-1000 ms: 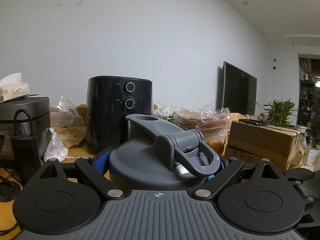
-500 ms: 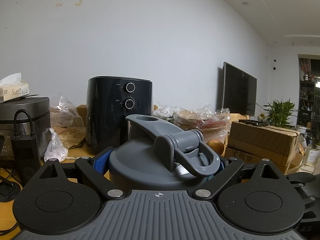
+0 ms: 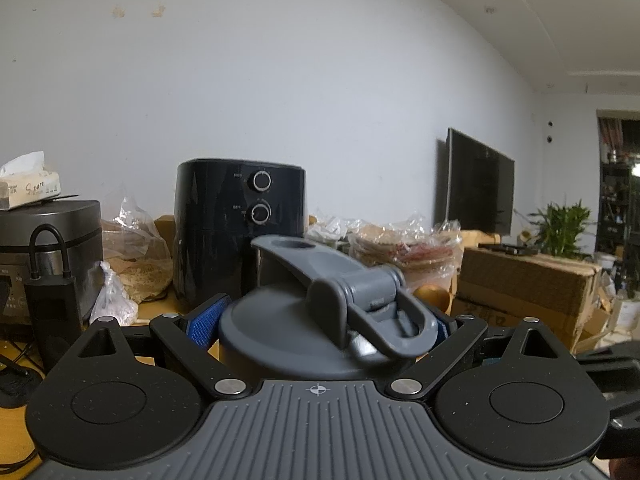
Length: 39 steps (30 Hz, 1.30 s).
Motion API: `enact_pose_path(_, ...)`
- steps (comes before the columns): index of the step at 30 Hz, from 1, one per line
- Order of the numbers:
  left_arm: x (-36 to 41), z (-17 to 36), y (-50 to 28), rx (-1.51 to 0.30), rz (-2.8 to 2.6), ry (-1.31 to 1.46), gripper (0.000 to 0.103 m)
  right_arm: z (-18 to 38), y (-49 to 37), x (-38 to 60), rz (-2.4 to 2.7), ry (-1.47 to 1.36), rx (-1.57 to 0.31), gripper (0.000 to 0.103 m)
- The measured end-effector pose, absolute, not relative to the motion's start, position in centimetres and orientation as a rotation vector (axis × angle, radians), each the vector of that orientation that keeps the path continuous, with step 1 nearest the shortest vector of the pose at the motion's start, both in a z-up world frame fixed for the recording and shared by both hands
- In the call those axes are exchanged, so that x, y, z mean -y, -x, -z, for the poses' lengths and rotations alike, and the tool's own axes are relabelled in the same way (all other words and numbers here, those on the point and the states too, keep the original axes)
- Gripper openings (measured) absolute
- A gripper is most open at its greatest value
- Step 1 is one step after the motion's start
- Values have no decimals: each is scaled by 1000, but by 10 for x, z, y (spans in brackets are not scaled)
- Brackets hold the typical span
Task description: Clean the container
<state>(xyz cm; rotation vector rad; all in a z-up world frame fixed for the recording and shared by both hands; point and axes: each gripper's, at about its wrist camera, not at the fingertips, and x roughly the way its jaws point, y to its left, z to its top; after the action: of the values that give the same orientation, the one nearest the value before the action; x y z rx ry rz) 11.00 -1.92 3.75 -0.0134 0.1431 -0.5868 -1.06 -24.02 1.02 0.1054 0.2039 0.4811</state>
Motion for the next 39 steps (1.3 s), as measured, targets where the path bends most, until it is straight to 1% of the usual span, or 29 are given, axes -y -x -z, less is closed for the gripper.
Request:
enact_pose_path(13,21,-36,-106,-122,557,18,96,-17,36,254,-458,-114,-178,13)
enact_pose_path(14,22,-36,-105,-119,546,13,97,-17,37,255,-455,-115,-180,13)
enact_pose_path(16,26,-37,-103,-113,509,-1,103,-17,38,257,-448,-117,-183,13)
enact_pose_path(24,41,-34,-95,-113,408,-43,103,-16,42,263,-420,-125,-197,13)
enact_pose_path(39,63,-31,-91,-130,205,9,103,-14,46,263,-406,-128,-232,15)
